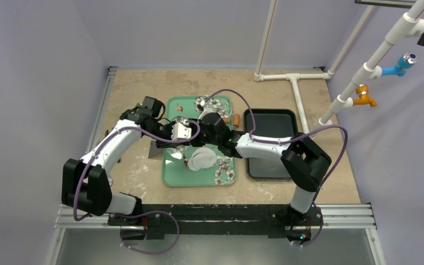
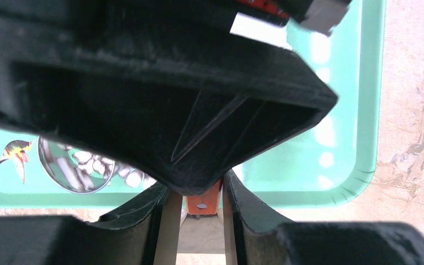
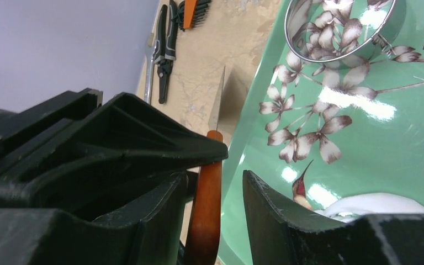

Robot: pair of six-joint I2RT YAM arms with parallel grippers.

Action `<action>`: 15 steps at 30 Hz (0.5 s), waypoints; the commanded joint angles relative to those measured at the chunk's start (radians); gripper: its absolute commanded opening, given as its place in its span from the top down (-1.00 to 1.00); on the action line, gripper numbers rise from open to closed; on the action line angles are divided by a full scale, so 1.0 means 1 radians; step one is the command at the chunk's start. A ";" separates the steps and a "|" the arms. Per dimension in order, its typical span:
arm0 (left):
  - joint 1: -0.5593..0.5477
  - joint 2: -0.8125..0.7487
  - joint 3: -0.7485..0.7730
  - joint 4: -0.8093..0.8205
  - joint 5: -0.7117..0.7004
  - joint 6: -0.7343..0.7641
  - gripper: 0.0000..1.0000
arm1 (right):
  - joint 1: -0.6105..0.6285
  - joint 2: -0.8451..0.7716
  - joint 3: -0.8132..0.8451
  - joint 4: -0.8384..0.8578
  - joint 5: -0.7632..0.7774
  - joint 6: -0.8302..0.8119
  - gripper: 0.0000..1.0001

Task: Roll out the dumpling wrappers from the dough
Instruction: Pick up the spatula from the center of the board.

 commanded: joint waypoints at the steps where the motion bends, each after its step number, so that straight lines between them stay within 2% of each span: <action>1: -0.013 -0.015 -0.005 0.025 0.042 -0.020 1.00 | 0.004 0.016 0.061 0.067 -0.031 0.036 0.18; 5: -0.013 -0.015 0.007 0.051 0.003 -0.038 1.00 | 0.004 0.032 0.064 0.061 -0.051 0.048 0.12; 8: -0.013 -0.012 0.010 0.052 -0.007 -0.038 1.00 | 0.004 0.025 0.046 0.079 -0.058 0.059 0.16; 10: -0.013 -0.011 0.009 0.049 0.000 -0.035 1.00 | 0.004 0.027 0.050 0.076 -0.064 0.058 0.29; 15: -0.013 -0.021 0.013 0.048 -0.001 -0.038 1.00 | 0.003 0.036 0.058 0.082 -0.121 0.060 0.79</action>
